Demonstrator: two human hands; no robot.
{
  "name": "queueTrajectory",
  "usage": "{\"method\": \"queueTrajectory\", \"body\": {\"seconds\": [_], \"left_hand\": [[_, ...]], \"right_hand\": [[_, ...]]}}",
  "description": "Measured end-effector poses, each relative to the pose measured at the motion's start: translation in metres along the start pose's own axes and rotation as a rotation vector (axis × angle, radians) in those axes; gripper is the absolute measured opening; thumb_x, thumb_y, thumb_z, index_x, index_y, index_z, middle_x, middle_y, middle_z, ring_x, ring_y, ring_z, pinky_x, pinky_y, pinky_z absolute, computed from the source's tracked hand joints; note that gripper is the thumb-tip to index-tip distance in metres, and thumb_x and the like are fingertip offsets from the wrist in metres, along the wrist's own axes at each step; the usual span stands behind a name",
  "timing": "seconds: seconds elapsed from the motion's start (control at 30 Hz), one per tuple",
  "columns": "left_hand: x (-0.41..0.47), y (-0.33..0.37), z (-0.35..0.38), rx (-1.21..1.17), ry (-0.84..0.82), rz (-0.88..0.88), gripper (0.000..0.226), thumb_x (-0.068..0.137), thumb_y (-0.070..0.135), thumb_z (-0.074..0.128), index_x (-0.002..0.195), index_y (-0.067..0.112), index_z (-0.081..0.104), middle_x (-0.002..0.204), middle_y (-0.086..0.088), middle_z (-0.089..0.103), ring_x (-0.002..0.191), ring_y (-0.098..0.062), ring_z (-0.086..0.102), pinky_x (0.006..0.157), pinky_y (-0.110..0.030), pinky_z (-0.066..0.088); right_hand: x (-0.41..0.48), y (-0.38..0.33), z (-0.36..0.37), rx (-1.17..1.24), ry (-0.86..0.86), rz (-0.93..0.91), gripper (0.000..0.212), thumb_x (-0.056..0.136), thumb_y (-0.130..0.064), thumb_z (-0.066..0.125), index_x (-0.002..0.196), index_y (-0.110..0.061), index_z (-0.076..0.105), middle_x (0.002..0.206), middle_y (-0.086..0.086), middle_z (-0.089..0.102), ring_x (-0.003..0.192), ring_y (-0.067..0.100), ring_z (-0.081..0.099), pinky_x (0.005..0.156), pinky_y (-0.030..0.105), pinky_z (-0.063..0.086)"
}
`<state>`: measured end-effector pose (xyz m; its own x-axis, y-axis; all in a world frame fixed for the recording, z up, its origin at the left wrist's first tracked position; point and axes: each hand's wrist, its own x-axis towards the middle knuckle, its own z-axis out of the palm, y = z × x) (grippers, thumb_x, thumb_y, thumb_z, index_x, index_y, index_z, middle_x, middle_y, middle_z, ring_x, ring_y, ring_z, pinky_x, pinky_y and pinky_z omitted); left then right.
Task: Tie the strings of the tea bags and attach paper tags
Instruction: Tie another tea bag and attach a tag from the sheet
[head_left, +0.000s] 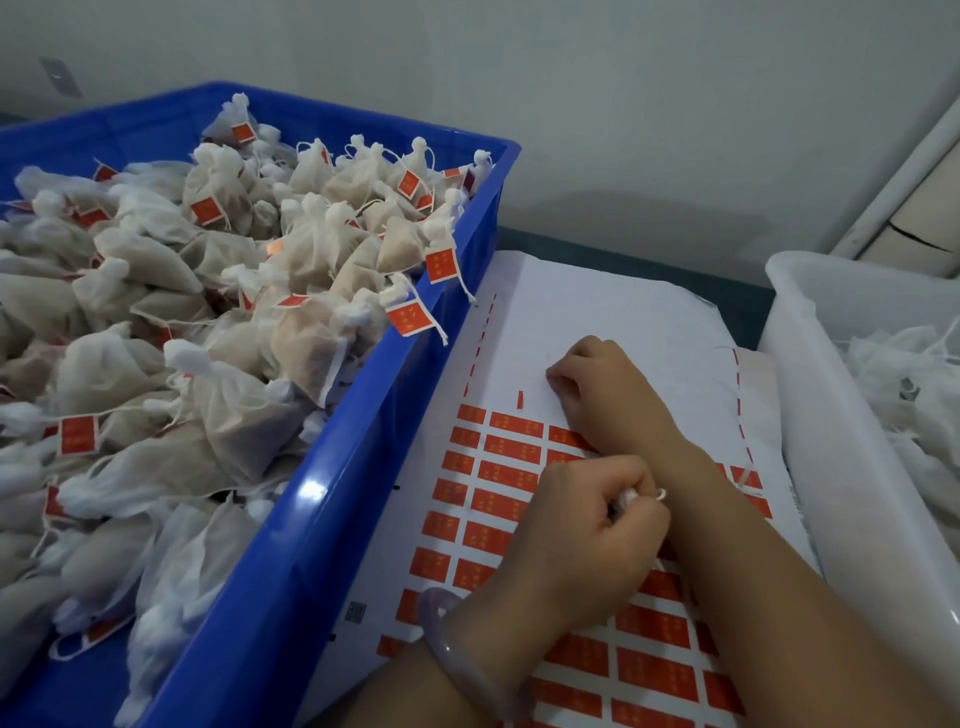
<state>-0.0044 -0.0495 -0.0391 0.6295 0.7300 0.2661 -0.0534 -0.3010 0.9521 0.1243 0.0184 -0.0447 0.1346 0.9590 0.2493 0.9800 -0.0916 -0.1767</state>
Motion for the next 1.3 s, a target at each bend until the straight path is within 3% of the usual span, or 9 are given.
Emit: {"method": "queueTrajectory", "body": {"seconds": [0.2,0.33,0.43,0.53,0.7,0.87,0.97,1.03,1.3], "left_hand": [[0.0,0.002,-0.001,0.008,-0.031,-0.016,0.024,0.08,0.023,0.041,0.057,0.026,0.045,0.051,0.01,0.043,0.051,-0.007,0.043,0.049,-0.018,0.036],[-0.001,0.006,-0.004,-0.058,-0.171,0.036,0.023,0.08,0.019,0.044,0.058,0.021,0.047,0.054,0.005,0.043,0.052,-0.009,0.042,0.051,-0.025,0.036],[-0.005,0.011,-0.007,-0.149,-0.299,0.092,0.019,0.08,0.014,0.046,0.063,0.019,0.05,0.058,-0.005,0.046,0.055,-0.018,0.044,0.052,-0.034,0.039],[-0.007,0.011,-0.008,-0.11,-0.329,0.102,0.019,0.08,0.011,0.047,0.064,0.02,0.051,0.059,-0.004,0.047,0.056,-0.015,0.045,0.052,-0.034,0.04],[-0.006,0.011,-0.006,-0.028,-0.339,0.096,0.021,0.082,0.01,0.049,0.064,0.021,0.051,0.057,0.004,0.045,0.057,-0.007,0.045,0.053,-0.02,0.038],[-0.005,0.013,-0.006,-0.023,-0.337,0.09,0.022,0.079,0.01,0.048,0.061,0.021,0.048,0.056,0.001,0.044,0.054,-0.007,0.043,0.052,-0.021,0.036],[-0.006,0.014,-0.006,-0.02,-0.329,0.095,0.021,0.079,0.009,0.048,0.06,0.019,0.048,0.056,0.0,0.044,0.053,-0.007,0.042,0.051,-0.022,0.036],[-0.005,0.015,-0.006,-0.025,-0.326,0.092,0.021,0.079,0.009,0.048,0.061,0.018,0.048,0.057,-0.003,0.045,0.054,-0.009,0.043,0.052,-0.024,0.036],[-0.005,0.015,-0.006,0.0,-0.328,0.088,0.024,0.079,0.011,0.048,0.059,0.024,0.046,0.054,0.007,0.041,0.052,-0.008,0.041,0.051,-0.023,0.035]], "right_hand": [[0.006,0.007,-0.015,0.248,-0.246,0.185,0.031,0.095,-0.032,0.049,0.123,-0.024,0.06,0.13,0.001,0.05,0.117,0.02,0.046,0.101,0.039,0.042],[0.008,-0.006,-0.031,0.371,0.089,0.101,0.045,0.089,-0.028,0.06,0.132,-0.032,0.048,0.128,-0.009,0.052,0.112,0.011,0.05,0.095,0.033,0.043],[0.009,-0.024,-0.028,0.425,0.008,0.058,0.044,0.087,-0.027,0.063,0.13,-0.027,0.051,0.12,-0.01,0.057,0.098,0.002,0.052,0.088,0.024,0.045],[0.011,-0.02,-0.02,0.231,-0.01,0.16,0.031,0.092,-0.028,0.056,0.122,-0.022,0.06,0.131,-0.002,0.052,0.115,0.014,0.048,0.095,0.024,0.035],[0.005,-0.003,-0.014,0.403,-0.037,0.241,0.016,0.089,-0.022,0.062,0.104,-0.022,0.068,0.105,-0.006,0.064,0.08,0.003,0.055,0.071,0.011,0.041],[0.009,0.001,-0.023,0.65,0.007,0.334,0.013,0.084,-0.02,0.068,0.083,-0.03,0.06,0.085,-0.01,0.064,0.069,0.008,0.062,0.05,0.008,0.045],[0.013,0.0,-0.023,0.677,0.062,0.363,0.017,0.086,-0.015,0.066,0.099,-0.023,0.059,0.102,-0.002,0.066,0.08,0.009,0.064,0.066,0.017,0.053],[0.014,0.001,-0.023,0.602,0.143,0.383,0.026,0.088,-0.014,0.063,0.112,-0.021,0.058,0.117,0.0,0.062,0.093,0.012,0.061,0.082,0.022,0.048],[0.018,0.013,-0.025,0.464,0.097,0.418,0.03,0.085,-0.012,0.066,0.114,-0.018,0.061,0.113,0.0,0.064,0.087,0.009,0.055,0.084,0.026,0.049]]}}
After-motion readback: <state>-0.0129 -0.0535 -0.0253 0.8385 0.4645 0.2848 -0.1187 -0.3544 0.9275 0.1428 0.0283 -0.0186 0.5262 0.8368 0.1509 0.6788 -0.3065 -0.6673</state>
